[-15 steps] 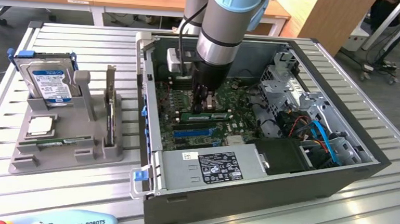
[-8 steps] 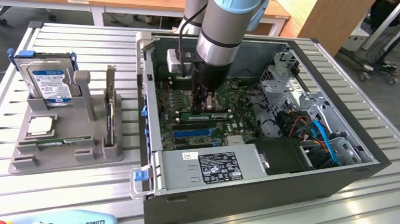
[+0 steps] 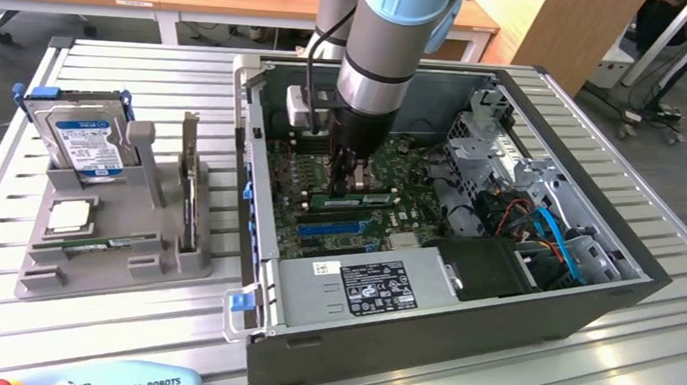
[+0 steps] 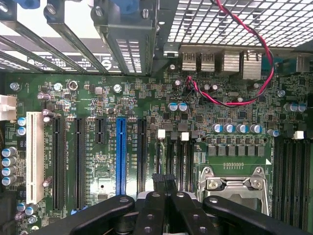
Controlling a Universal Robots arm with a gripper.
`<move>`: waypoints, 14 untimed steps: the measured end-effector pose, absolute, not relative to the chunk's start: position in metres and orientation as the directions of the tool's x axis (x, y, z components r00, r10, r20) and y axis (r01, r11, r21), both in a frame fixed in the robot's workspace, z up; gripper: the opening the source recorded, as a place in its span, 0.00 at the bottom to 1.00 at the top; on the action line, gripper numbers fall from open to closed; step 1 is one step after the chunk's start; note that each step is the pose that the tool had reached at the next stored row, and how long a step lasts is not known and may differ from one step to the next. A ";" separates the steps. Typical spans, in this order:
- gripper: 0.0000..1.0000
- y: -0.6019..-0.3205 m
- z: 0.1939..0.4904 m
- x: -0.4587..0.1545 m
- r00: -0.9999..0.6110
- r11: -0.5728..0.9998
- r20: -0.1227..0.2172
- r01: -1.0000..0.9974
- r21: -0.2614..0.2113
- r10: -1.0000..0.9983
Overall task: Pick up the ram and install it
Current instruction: 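Press down the ram until it locks into place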
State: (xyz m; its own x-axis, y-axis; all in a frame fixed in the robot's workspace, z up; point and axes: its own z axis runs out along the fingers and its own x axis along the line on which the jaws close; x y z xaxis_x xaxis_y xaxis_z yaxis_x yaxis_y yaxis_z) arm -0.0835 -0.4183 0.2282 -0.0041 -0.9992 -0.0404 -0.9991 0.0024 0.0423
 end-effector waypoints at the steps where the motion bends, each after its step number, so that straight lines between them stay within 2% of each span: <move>1: 0.10 -0.418 0.228 -0.083 -0.004 0.002 -0.040 -0.999 0.042 -0.999; 14: 0.10 -0.418 0.227 -0.083 -0.004 0.002 -0.040 -0.999 0.042 -0.999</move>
